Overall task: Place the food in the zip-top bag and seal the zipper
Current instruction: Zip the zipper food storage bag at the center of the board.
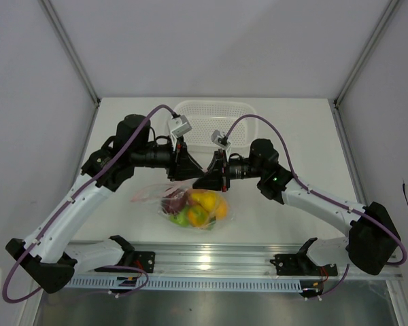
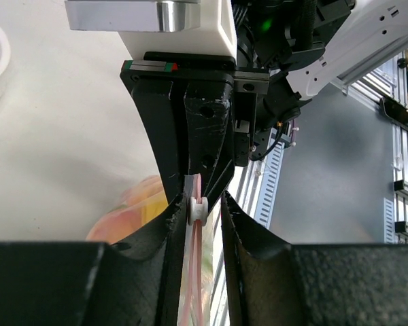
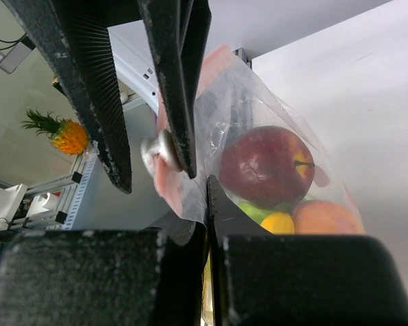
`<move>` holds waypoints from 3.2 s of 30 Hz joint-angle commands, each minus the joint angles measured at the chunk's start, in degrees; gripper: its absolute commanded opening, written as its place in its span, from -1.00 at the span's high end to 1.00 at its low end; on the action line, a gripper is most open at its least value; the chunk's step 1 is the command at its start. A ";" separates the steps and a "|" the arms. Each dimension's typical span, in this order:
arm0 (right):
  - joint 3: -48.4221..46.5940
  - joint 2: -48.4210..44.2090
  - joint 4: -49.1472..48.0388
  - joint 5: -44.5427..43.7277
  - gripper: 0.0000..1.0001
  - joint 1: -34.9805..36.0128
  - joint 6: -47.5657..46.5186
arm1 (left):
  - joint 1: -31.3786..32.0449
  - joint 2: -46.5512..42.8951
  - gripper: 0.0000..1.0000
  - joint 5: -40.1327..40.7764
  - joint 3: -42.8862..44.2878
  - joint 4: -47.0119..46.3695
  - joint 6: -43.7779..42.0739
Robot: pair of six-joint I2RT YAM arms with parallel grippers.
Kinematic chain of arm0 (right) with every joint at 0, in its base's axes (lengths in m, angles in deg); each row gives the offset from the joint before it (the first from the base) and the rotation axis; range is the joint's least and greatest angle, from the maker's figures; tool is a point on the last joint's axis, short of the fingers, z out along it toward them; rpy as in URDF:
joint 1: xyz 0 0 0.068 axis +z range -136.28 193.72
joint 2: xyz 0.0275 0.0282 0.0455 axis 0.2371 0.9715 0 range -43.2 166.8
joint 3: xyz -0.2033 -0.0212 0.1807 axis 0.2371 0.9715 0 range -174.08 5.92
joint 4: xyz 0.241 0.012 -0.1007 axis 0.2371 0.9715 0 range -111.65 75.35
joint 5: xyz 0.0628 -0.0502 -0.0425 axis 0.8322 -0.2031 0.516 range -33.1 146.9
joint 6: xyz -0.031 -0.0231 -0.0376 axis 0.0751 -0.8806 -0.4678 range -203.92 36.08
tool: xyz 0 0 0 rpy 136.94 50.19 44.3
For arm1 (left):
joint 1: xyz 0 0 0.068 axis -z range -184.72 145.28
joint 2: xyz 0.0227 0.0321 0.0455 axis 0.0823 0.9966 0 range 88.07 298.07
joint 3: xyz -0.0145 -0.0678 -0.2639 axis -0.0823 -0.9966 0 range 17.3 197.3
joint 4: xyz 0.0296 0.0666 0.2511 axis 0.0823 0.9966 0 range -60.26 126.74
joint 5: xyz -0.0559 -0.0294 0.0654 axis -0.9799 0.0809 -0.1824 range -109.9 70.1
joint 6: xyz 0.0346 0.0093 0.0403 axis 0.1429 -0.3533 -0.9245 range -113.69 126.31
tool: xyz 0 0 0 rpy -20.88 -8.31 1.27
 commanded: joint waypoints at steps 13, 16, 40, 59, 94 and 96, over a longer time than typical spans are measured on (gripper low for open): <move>-2.08 -2.54 -2.54 -0.37 1.00 -0.08 -0.67 | 0.13 -1.04 0.44 -1.03 0.41 -0.47 0.02; -2.26 -2.53 -2.45 -0.29 1.00 -0.08 -0.49 | 0.13 -1.21 0.38 -0.85 -0.03 -0.47 -0.15; -5.06 -2.45 3.07 1.56 0.55 -0.17 -5.12 | -0.40 -1.74 0.99 -0.77 -0.82 0.49 -1.21; -17.82 4.06 29.81 13.42 0.44 -1.05 -20.44 | -0.57 -1.21 0.99 -1.38 1.38 2.78 -2.62; -16.24 5.29 22.08 12.73 1.00 -1.84 -14.57 | -0.84 -1.13 0.99 -2.79 1.12 3.22 -2.70; -14.75 4.07 16.23 9.06 1.00 -1.84 -11.41 | -0.92 -1.13 0.99 -2.61 0.85 3.40 -2.88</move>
